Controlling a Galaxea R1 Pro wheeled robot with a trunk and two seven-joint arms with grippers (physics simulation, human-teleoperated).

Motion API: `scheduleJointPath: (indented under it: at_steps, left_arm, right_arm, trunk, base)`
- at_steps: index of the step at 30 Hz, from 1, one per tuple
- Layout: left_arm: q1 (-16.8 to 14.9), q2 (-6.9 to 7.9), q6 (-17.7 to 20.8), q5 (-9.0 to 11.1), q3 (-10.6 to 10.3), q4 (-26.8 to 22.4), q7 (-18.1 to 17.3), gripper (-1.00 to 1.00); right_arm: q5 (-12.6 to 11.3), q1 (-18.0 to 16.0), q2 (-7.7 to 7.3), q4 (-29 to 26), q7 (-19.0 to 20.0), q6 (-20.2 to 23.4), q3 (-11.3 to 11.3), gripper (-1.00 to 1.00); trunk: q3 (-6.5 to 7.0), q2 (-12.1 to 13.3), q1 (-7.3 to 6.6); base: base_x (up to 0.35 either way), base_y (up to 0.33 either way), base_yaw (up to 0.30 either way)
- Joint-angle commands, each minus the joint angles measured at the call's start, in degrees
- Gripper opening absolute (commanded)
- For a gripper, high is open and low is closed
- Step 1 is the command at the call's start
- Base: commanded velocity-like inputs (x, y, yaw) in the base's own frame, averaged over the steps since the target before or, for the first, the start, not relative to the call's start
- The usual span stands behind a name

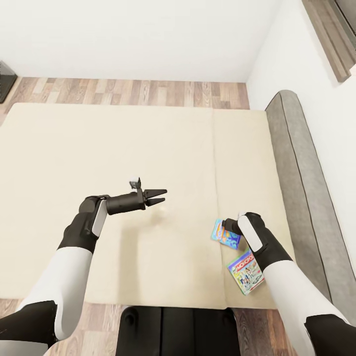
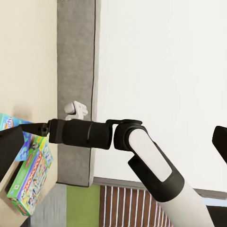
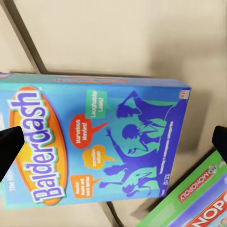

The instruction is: Put all the toys in the child's room - the three board games (two on the bed and one on the table), the two jigsaw puzzles on the table, and the tennis ball on the table - inside the toy box on the table in the child's room.

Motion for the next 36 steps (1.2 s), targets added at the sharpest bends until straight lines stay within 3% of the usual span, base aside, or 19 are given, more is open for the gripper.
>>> scheduleJointPath:
  at_steps: [1,8,14,17,24,36]
  left_arm:
    - [0.0,-0.05,0.4,-0.1,0.1,0.0,-0.2,1.00]
    - [0.0,-0.05,0.4,-0.2,0.1,0.0,-0.2,1.00]
    - [0.0,-0.05,0.4,-0.2,0.2,0.0,-0.2,1.00]
    - [0.0,-0.05,0.4,-0.2,0.2,0.0,-0.2,1.00]
    - [0.0,-0.05,0.4,-0.2,0.1,0.0,-0.1,1.00]
    - [0.0,0.03,0.4,-0.2,0.2,0.0,-0.1,1.00]
  right_arm:
    - [-0.6,0.0,-0.08,-0.1,-0.6,0.1,0.3,1.00]
    - [-0.6,0.0,-0.15,-0.1,-0.5,0.1,0.3,1.00]
    - [-0.8,0.0,-1.44,-0.1,0.0,0.2,0.3,1.00]
    - [-0.9,0.1,-2.10,0.0,2.1,0.2,0.3,1.00]
    - [-0.6,0.1,-4.27,0.5,12.0,0.0,0.3,1.00]
    - [-0.6,0.5,-5.22,0.6,14.5,-0.2,0.3,1.00]
  trunk:
    - [0.04,-0.1,0.04]
    - [0.70,-0.1,0.04]
    - [1.21,-0.1,0.04]
    - [1.31,-0.1,0.04]
    - [1.37,-0.1,0.04]
    - [1.37,-0.1,0.04]
  base:
    - [0.000,0.000,0.000]
    - [0.000,0.000,0.000]
    - [0.000,0.000,0.000]
    - [0.000,0.000,0.000]
    - [0.000,0.000,0.000]
    - [0.000,0.000,0.000]
